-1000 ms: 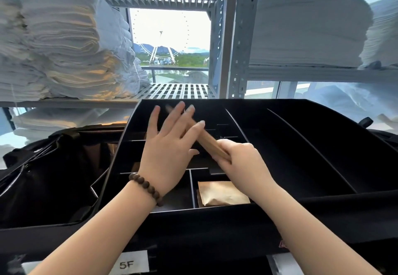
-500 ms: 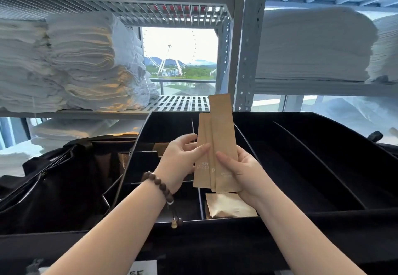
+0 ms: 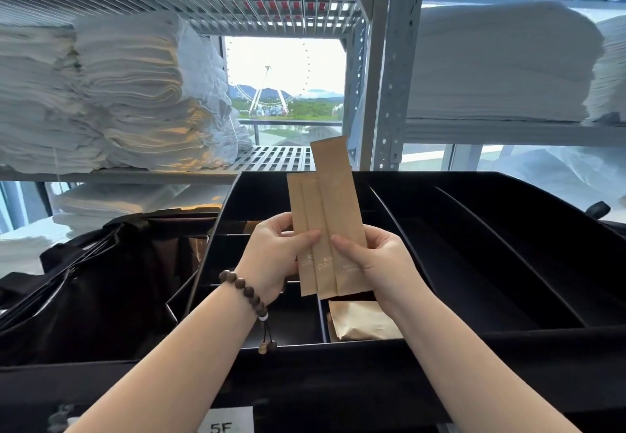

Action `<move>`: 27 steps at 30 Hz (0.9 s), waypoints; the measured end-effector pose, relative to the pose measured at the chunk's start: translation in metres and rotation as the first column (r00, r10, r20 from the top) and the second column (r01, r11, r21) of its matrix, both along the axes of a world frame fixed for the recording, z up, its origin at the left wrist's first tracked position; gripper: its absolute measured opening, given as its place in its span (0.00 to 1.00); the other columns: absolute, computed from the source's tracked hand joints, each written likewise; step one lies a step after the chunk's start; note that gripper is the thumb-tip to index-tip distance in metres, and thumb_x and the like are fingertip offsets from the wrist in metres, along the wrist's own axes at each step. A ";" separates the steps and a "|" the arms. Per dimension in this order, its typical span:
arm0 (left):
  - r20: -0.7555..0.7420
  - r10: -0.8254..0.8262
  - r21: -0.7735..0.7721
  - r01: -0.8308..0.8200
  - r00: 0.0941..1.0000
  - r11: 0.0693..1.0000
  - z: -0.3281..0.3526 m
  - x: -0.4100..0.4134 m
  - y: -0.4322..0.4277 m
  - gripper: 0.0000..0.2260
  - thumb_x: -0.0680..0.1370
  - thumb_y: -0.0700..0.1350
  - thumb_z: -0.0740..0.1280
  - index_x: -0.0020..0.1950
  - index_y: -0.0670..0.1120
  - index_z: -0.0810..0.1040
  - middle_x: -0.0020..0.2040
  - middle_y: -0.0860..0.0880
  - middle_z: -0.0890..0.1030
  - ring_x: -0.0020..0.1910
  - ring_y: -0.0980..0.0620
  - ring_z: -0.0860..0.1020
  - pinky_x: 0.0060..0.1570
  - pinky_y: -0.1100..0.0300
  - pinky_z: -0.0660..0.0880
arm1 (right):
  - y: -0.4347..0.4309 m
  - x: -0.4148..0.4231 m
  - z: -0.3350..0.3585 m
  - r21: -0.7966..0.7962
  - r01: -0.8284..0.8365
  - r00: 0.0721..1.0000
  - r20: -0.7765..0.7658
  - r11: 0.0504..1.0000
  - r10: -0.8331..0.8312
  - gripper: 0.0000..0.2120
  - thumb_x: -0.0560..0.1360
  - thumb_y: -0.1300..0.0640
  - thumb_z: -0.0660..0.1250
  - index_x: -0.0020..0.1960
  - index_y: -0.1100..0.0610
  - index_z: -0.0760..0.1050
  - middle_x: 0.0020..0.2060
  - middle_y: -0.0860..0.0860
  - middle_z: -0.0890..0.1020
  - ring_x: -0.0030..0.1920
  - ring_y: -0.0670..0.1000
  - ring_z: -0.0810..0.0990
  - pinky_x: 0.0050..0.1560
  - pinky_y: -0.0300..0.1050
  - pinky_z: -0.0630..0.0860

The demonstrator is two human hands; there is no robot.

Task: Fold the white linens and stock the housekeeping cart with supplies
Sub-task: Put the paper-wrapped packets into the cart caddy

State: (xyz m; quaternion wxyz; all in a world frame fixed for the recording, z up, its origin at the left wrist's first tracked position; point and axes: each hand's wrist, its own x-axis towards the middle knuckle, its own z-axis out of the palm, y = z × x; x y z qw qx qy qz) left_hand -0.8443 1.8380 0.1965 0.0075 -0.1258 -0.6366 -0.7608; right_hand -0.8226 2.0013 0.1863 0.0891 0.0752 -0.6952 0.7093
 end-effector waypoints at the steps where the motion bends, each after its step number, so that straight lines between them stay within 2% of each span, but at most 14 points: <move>1: 0.003 0.013 0.004 -0.013 1.000 1.000 0.000 -0.001 -0.003 0.11 0.75 0.38 0.70 0.56 0.45 0.79 0.47 0.44 0.85 0.45 0.46 0.84 0.37 0.56 0.80 | 0.000 -0.001 0.001 0.011 0.008 1.000 -0.008 1.000 -0.008 0.16 0.70 0.51 0.74 0.56 0.54 0.80 0.49 0.51 0.85 0.52 0.55 0.82 0.55 0.60 0.78; 6: -0.008 0.132 -0.008 -0.132 0.991 0.991 0.004 -0.009 -0.031 0.11 0.74 0.38 0.71 0.56 0.46 0.79 0.47 0.46 0.85 0.46 0.48 0.84 0.40 0.55 0.81 | 0.005 -0.013 0.009 0.141 0.051 0.999 -0.017 0.989 -0.049 0.10 0.74 0.51 0.71 0.53 0.51 0.80 0.46 0.48 0.85 0.49 0.54 0.83 0.50 0.53 0.80; 9: -0.033 0.211 -0.024 -0.212 0.977 0.977 0.009 -0.010 -0.060 0.12 0.74 0.39 0.71 0.56 0.49 0.79 0.45 0.50 0.85 0.45 0.52 0.84 0.37 0.58 0.80 | 0.015 -0.027 0.020 0.334 0.062 0.998 -0.050 0.940 -0.048 0.10 0.76 0.50 0.67 0.55 0.52 0.81 0.45 0.47 0.84 0.47 0.51 0.82 0.45 0.45 0.78; 11: -0.069 0.271 -0.044 -0.275 0.960 0.961 0.013 -0.009 -0.077 0.12 0.73 0.41 0.72 0.54 0.53 0.78 0.44 0.54 0.85 0.43 0.56 0.84 0.33 0.63 0.79 | 0.018 -0.037 0.024 0.480 0.109 0.990 -0.130 0.871 -0.053 0.09 0.75 0.50 0.69 0.53 0.50 0.83 0.43 0.44 0.84 0.44 0.45 0.82 0.39 0.36 0.74; 13: -0.105 0.313 -0.054 -0.320 0.944 0.946 0.017 -0.009 -0.090 0.12 0.73 0.42 0.72 0.53 0.53 0.78 0.44 0.54 0.85 0.45 0.55 0.84 0.38 0.59 0.80 | 0.016 -0.045 0.023 0.606 0.179 0.973 -0.225 0.775 -0.048 0.08 0.72 0.49 0.71 0.50 0.49 0.84 0.41 0.41 0.85 0.41 0.40 0.81 0.38 0.32 0.73; 15: -0.134 0.342 -0.064 -0.352 0.930 0.934 0.021 -0.010 -0.099 0.11 0.73 0.41 0.73 0.52 0.53 0.79 0.45 0.51 0.85 0.46 0.51 0.84 0.45 0.52 0.80 | 0.007 -0.053 0.017 0.721 0.196 0.965 -0.262 0.665 0.000 0.07 0.73 0.51 0.70 0.50 0.47 0.84 0.42 0.43 0.86 0.43 0.42 0.82 0.44 0.40 0.78; 17: -0.169 0.363 -0.082 -0.380 0.916 0.921 0.025 -0.011 -0.103 0.11 0.72 0.40 0.73 0.49 0.54 0.80 0.44 0.52 0.85 0.45 0.51 0.84 0.46 0.50 0.80 | -0.003 -0.059 0.010 0.853 0.198 0.957 -0.276 0.483 0.094 0.10 0.76 0.55 0.67 0.54 0.46 0.83 0.47 0.47 0.86 0.48 0.48 0.82 0.51 0.46 0.78; 19: -0.195 0.374 -0.109 -0.399 0.907 0.911 0.025 -0.013 -0.108 0.10 0.73 0.41 0.74 0.48 0.55 0.80 0.43 0.54 0.85 0.44 0.54 0.84 0.47 0.51 0.80 | -0.015 -0.066 0.003 0.934 0.212 0.944 -0.272 0.288 0.186 0.13 0.78 0.56 0.63 0.58 0.44 0.80 0.52 0.47 0.84 0.53 0.51 0.81 0.55 0.46 0.76; 21: -0.195 0.372 -0.123 -0.399 0.908 0.909 0.022 -0.014 -0.111 0.10 0.73 0.41 0.73 0.49 0.54 0.80 0.44 0.54 0.85 0.44 0.55 0.84 0.48 0.50 0.80 | -0.026 -0.070 -0.004 0.962 0.230 0.930 -0.262 0.146 0.256 0.15 0.78 0.57 0.61 0.58 0.43 0.80 0.54 0.46 0.83 0.56 0.51 0.80 0.56 0.46 0.76; 24: -0.166 0.355 -0.118 -0.376 0.920 0.919 0.018 -0.017 -0.113 0.10 0.73 0.41 0.73 0.52 0.52 0.80 0.46 0.50 0.85 0.47 0.51 0.84 0.50 0.47 0.80 | -0.038 -0.075 -0.013 0.972 0.234 0.933 -0.221 -0.012 0.285 0.16 0.75 0.60 0.62 0.56 0.44 0.80 0.52 0.46 0.83 0.54 0.52 0.80 0.53 0.46 0.77; 27: -0.159 0.332 -0.119 -0.352 0.930 0.929 0.016 -0.021 -0.113 0.10 0.73 0.40 0.73 0.52 0.51 0.80 0.46 0.49 0.85 0.47 0.51 0.84 0.51 0.47 0.80 | -0.044 -0.080 -0.018 0.976 0.211 0.943 -0.190 -0.050 0.272 0.18 0.75 0.61 0.62 0.57 0.43 0.80 0.52 0.47 0.83 0.53 0.53 0.80 0.52 0.46 0.77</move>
